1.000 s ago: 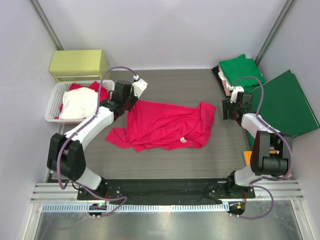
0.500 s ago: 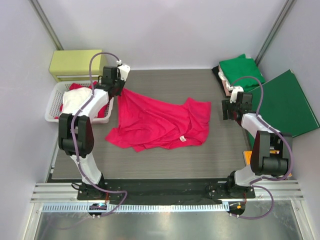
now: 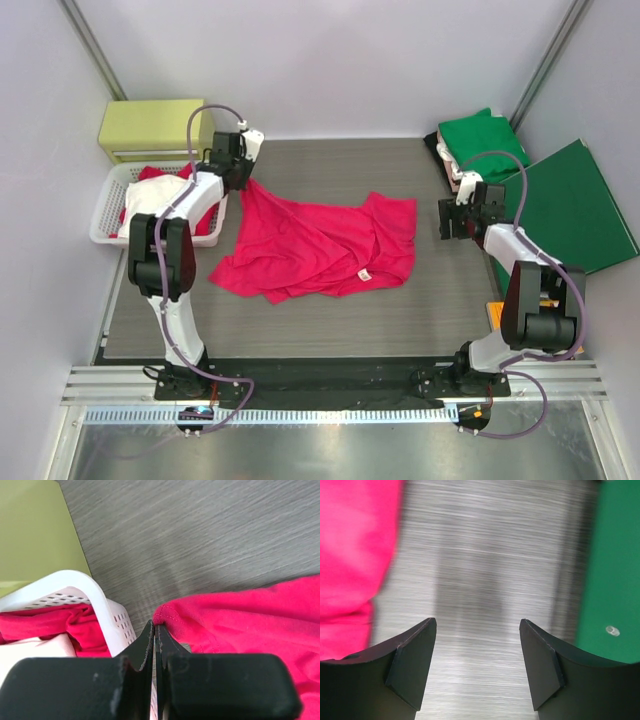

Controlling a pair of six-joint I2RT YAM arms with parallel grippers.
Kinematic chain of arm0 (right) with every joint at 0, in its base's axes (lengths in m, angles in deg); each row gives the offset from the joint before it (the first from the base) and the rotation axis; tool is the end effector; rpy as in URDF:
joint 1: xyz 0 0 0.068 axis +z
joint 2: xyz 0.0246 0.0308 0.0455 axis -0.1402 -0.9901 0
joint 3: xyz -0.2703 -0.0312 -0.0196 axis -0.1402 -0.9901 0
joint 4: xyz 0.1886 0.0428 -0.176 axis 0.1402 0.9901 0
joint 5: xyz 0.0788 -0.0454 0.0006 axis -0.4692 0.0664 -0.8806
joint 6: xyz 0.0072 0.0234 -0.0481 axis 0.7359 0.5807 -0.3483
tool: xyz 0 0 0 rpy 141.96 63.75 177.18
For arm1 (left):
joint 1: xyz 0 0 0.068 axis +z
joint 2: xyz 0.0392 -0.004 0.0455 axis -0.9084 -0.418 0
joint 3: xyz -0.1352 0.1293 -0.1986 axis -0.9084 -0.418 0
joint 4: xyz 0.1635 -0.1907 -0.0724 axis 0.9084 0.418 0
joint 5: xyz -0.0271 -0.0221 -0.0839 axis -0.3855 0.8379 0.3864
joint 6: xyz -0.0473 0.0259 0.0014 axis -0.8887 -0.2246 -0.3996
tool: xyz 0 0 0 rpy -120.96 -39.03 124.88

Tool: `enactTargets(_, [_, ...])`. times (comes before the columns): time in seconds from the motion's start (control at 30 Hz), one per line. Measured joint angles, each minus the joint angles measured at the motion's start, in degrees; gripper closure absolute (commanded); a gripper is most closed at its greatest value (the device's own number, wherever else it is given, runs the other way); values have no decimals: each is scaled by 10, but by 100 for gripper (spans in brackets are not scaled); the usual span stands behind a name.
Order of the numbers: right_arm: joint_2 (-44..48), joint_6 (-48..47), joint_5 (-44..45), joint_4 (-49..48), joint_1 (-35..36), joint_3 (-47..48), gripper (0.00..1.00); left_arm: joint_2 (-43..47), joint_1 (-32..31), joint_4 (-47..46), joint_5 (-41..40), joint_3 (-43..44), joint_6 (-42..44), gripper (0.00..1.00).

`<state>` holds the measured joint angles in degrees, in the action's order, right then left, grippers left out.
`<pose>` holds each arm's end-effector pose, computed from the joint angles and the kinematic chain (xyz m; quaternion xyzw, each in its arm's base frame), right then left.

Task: Fold and stack the t-shirts
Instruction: Flatten out the tshirt

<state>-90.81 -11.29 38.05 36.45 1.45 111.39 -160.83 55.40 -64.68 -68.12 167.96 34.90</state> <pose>0.3121 -0.0332 0.1994 -0.0786 0.9171 -0.0343 0.3894 0.4444 -0.0750 0.2446 0.1937 0.8884 0.0538 0.4127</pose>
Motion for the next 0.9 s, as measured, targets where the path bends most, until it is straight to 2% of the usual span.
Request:
enactTargets(0.07, [-5,6,-38,24,3,21,33,3,0,-2,0,-10,0,100])
enactTargets(0.3, [-96,40,-102,68,84,153,33,36,0,-1,0,-63,0,100])
enactTargets(0.4, [-159,69,-143,83,115,218,36,60,0,-2,0,-84,-5,100])
enactTargets(0.53, [-244,106,-173,89,119,286,39,82,0,-3,0,-94,-8,100])
enactTargets(0.67, [-284,117,-173,96,113,304,39,99,0,-2,0,-107,-8,100])
enactTargets(0.9, [-288,118,-170,106,96,306,39,104,0,-3,0,-116,-9,100])
